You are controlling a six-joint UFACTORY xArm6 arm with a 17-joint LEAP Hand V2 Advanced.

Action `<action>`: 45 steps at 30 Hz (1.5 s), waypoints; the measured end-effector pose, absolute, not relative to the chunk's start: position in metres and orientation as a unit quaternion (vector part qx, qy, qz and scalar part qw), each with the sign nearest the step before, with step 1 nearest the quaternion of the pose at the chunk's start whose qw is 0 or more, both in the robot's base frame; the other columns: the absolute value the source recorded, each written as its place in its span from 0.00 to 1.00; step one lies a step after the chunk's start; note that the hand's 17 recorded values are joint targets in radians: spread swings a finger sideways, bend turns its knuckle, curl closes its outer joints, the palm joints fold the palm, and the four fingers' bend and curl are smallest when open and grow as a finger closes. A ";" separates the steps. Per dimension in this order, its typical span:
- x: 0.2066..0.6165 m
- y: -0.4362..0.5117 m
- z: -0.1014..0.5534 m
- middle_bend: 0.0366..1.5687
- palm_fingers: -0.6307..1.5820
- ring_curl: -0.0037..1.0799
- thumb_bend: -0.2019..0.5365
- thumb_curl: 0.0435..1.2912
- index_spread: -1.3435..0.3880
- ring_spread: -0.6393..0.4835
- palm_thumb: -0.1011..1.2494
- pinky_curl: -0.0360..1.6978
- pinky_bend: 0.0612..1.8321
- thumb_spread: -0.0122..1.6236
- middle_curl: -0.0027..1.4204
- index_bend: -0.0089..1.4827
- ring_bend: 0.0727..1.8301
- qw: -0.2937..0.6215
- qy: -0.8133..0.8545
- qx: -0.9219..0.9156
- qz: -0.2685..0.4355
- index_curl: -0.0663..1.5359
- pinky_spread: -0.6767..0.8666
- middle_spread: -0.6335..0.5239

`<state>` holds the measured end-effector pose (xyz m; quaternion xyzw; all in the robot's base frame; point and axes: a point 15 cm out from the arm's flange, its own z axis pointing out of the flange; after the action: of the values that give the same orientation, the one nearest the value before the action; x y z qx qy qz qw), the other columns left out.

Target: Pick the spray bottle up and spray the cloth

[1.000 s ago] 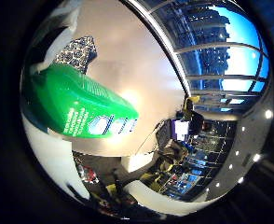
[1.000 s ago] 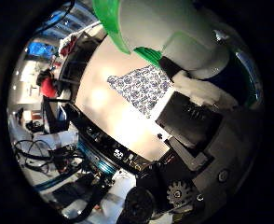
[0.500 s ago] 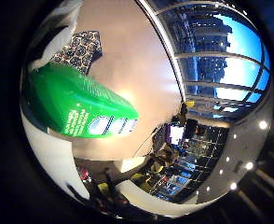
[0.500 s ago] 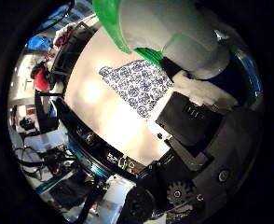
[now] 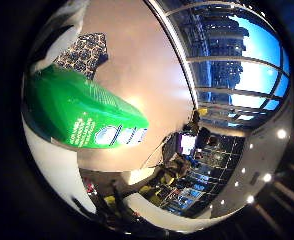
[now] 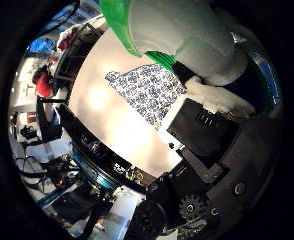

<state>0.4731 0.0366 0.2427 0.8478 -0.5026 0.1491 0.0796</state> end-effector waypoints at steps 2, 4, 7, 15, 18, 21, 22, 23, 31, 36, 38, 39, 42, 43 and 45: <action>0.473 0.037 0.250 0.86 0.83 0.52 0.25 0.69 0.66 0.44 0.84 0.81 0.53 0.37 0.43 0.75 0.80 0.064 -0.517 0.842 0.143 0.50 0.32 0.48; 0.477 0.048 0.265 0.85 0.83 0.52 0.25 0.69 0.66 0.44 0.84 0.81 0.53 0.37 0.43 0.75 0.80 0.030 -0.533 0.835 0.133 0.50 0.32 0.48; 0.481 0.071 0.288 0.85 0.83 0.52 0.25 0.69 0.66 0.44 0.84 0.81 0.53 0.37 0.43 0.75 0.80 -0.035 -0.559 0.822 0.106 0.50 0.32 0.48; 0.493 0.154 0.349 0.85 0.83 0.52 0.24 0.69 0.66 0.44 0.84 0.81 0.53 0.36 0.43 0.75 0.80 -0.228 -0.575 0.786 0.003 0.50 0.32 0.48; 0.501 0.177 0.365 0.85 0.83 0.52 0.24 0.69 0.66 0.44 0.83 0.81 0.53 0.36 0.43 0.75 0.80 -0.286 -0.566 0.774 -0.016 0.51 0.32 0.48; 0.507 0.198 0.374 0.85 0.83 0.52 0.25 0.69 0.66 0.44 0.83 0.81 0.53 0.36 0.43 0.75 0.80 -0.330 -0.553 0.764 -0.033 0.51 0.32 0.48; 0.507 0.207 0.374 0.85 0.83 0.52 0.25 0.70 0.66 0.44 0.83 0.81 0.53 0.36 0.43 0.75 0.80 -0.343 -0.547 0.762 -0.043 0.51 0.32 0.48; 0.509 0.216 0.372 0.85 0.83 0.52 0.25 0.70 0.66 0.44 0.83 0.81 0.53 0.36 0.43 0.75 0.80 -0.355 -0.541 0.760 -0.053 0.51 0.32 0.48; 0.514 0.280 0.355 0.85 0.83 0.52 0.25 0.70 0.66 0.44 0.84 0.81 0.52 0.37 0.43 0.75 0.80 -0.434 -0.502 0.737 -0.126 0.51 0.32 0.49; 0.523 0.298 0.344 0.85 0.83 0.52 0.24 0.70 0.65 0.44 0.83 0.81 0.53 0.37 0.43 0.75 0.80 -0.477 -0.490 0.712 -0.156 0.51 0.32 0.49; 0.528 0.304 0.338 0.85 0.83 0.52 0.25 0.70 0.65 0.44 0.83 0.81 0.53 0.37 0.43 0.75 0.80 -0.493 -0.482 0.706 -0.161 0.51 0.32 0.49; 0.529 0.306 0.332 0.85 0.83 0.52 0.25 0.70 0.65 0.44 0.83 0.81 0.53 0.37 0.43 0.75 0.80 -0.497 -0.479 0.705 -0.163 0.51 0.32 0.49; 0.532 0.310 0.312 0.85 0.83 0.52 0.25 0.70 0.65 0.44 0.82 0.80 0.53 0.38 0.43 0.75 0.79 -0.497 -0.473 0.708 -0.167 0.51 0.32 0.49; 0.535 0.311 0.309 0.85 0.83 0.52 0.24 0.70 0.65 0.44 0.82 0.80 0.53 0.38 0.43 0.75 0.79 -0.498 -0.470 0.710 -0.166 0.51 0.32 0.49; 0.542 0.313 0.302 0.85 0.83 0.52 0.25 0.70 0.65 0.44 0.82 0.80 0.53 0.38 0.43 0.74 0.80 -0.501 -0.465 0.712 -0.163 0.51 0.32 0.49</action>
<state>0.5422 0.3128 0.3018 0.7118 -0.4646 -0.1632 -0.5008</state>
